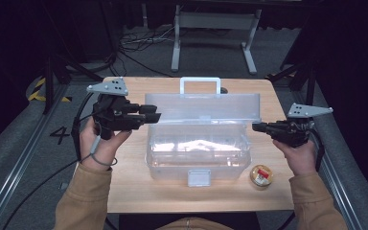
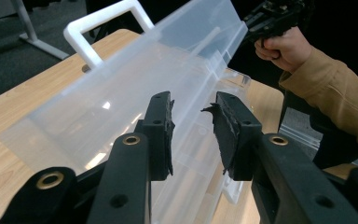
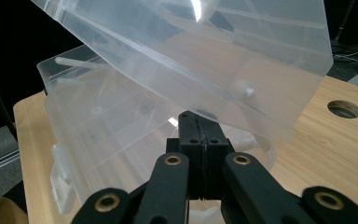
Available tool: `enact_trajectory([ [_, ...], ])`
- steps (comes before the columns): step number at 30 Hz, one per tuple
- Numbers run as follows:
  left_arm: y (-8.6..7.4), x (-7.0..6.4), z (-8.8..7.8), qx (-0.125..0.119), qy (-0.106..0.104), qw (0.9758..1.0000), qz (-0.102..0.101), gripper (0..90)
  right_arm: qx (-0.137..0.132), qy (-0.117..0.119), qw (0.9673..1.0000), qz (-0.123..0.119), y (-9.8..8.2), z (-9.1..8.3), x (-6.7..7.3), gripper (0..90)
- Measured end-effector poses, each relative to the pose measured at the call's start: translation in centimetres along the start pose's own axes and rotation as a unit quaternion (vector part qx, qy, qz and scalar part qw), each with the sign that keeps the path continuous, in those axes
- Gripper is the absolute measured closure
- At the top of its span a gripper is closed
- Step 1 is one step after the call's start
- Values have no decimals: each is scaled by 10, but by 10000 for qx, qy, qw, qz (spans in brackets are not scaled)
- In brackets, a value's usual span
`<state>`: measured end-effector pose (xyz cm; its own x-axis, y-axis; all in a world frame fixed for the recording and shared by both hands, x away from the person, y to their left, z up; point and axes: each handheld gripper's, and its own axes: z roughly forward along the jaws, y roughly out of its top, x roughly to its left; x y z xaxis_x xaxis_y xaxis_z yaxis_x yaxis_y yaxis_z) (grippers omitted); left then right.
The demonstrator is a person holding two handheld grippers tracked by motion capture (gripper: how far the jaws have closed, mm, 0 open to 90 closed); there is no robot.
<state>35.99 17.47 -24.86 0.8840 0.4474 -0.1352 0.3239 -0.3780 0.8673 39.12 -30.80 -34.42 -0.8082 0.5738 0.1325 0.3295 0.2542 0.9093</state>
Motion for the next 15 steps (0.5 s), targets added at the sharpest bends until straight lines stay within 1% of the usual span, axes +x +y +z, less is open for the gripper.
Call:
enact_trajectory([
  [3, -5, -2, 1, -42, -26, 10000, 76, 674, -32, -21, 10000, 18, 1, 1, -1, 900],
  [5, -8, -3, 3, -40, 23, 9999, 112, 697, -56, -30, 10000, 51, 2, 1, -1, 900],
  [9, -15, -3, 8, -13, 89, 9999, 100, 725, -77, -84, 9999, 71, 5, 1, -1, 900],
  [12, -20, -3, 13, -2, 169, 9998, 71, 751, -109, -114, 9998, 83, 5, 1, -2, 900],
  [15, -25, -4, 18, 13, 305, 9995, 78, 770, -152, -138, 9997, 112, 6, 2, -2, 900],
])
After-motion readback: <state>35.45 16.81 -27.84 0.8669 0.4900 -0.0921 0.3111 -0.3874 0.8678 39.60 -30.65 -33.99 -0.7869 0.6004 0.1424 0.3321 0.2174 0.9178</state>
